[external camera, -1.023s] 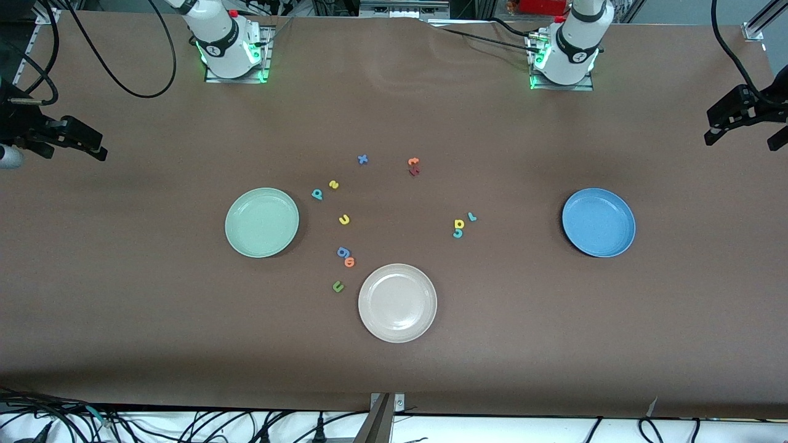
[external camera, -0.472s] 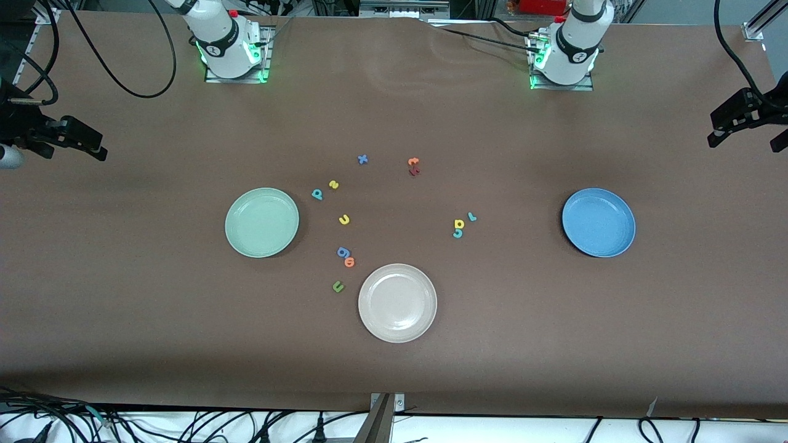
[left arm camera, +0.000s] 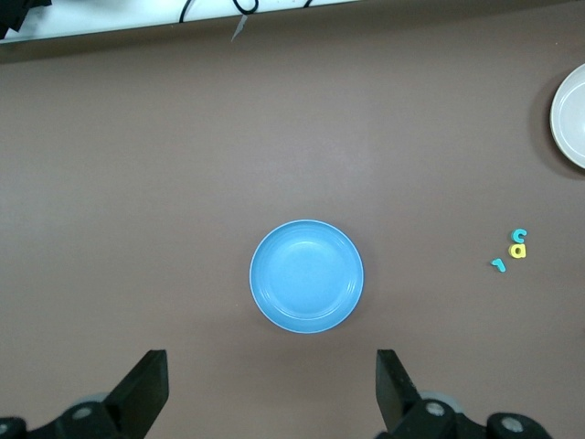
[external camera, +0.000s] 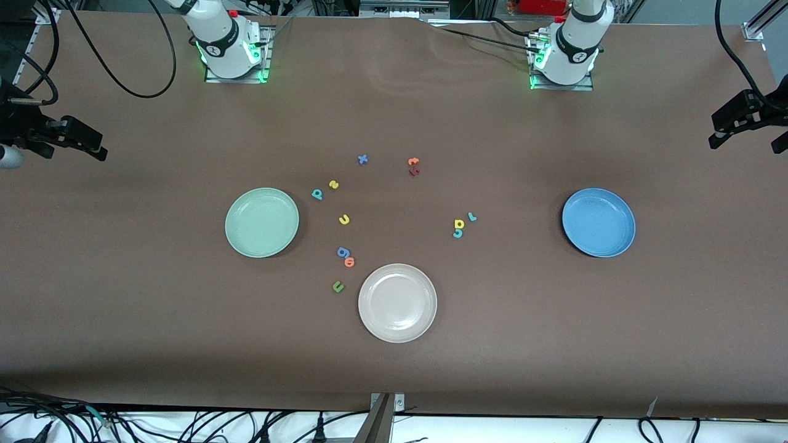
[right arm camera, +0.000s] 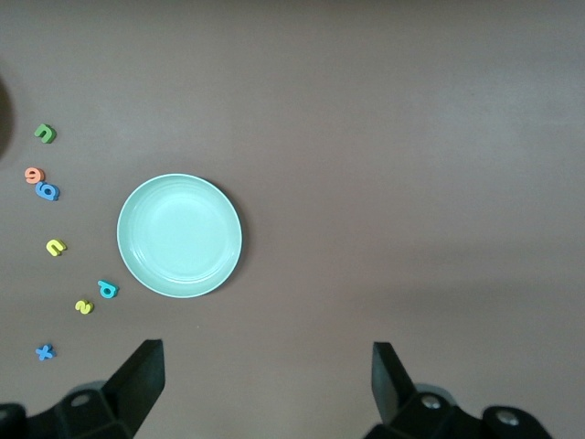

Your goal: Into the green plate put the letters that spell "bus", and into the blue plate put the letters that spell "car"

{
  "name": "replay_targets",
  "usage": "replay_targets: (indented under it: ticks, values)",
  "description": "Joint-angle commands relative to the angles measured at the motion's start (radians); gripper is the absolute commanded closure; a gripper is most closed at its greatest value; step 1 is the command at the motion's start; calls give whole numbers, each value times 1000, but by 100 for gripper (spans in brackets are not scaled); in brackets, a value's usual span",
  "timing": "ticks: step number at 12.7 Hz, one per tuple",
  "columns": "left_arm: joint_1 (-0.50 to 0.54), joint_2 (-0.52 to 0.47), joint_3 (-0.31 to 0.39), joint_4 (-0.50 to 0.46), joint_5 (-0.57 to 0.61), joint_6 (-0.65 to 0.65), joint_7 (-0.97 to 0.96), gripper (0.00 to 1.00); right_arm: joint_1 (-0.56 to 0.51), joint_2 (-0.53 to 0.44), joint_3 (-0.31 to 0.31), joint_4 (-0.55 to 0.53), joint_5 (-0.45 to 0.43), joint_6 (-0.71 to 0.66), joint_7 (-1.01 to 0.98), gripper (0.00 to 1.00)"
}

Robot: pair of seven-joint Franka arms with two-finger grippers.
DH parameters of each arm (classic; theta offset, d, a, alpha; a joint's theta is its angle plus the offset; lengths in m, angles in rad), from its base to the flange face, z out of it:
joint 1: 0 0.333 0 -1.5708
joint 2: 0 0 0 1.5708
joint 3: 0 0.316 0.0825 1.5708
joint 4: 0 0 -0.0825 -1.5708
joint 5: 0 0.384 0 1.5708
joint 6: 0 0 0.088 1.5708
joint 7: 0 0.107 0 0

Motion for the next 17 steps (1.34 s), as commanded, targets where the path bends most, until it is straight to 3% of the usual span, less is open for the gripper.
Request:
replay_targets:
  ticks: [1,5,7,17]
  values:
    - [20,14,0,51,-6,-33,-1,0,2,8,0,26,-8,-19,-11,0]
    - [20,12,-1,53,-6,-53,-1,0,2,2,-2,26,-2,-82,-3,0]
    - [20,15,-1,74,-6,-56,-1,0,3,30,1,65,-6,-56,-8,0]
    - [30,15,-1,74,-6,-57,-1,0,5,31,3,69,-3,-70,-11,0]
